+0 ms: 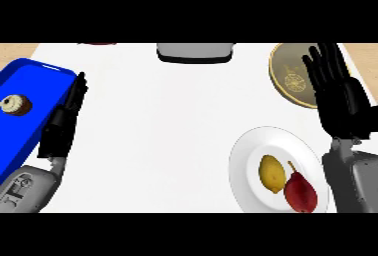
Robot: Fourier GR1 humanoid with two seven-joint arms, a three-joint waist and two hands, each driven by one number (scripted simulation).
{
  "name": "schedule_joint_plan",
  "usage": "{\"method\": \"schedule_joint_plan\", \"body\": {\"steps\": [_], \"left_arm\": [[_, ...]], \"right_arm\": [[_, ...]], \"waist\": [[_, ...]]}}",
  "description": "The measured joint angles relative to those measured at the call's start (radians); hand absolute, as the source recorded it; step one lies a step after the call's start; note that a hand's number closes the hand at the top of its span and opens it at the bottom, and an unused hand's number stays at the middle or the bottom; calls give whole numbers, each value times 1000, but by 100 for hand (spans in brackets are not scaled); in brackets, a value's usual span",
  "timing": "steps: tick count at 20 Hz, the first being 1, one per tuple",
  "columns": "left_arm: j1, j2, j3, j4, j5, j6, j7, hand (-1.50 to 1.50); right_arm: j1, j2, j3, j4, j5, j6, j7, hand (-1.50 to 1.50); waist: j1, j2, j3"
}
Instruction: Pick the lemon from the plate and place it in the bowl
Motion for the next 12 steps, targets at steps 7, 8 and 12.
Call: {"method": "schedule_joint_plan", "body": {"steps": [7,8,12], "left_arm": [[57,28,94,-34,47,0,39,0],[63,26,99,-31,54,3,44,0],[104,22,130,-30,94,0,58,0]], "right_arm": [[131,-184,21,-152,169,79,-50,-150],[165,-242,24,-131,236,84,-25,-150],[354,-284,7,-151,424,-38,60,-150]], "waist": [[-38,-4,-8],[-51,-1,-13],[-90,-13,-7]]}}
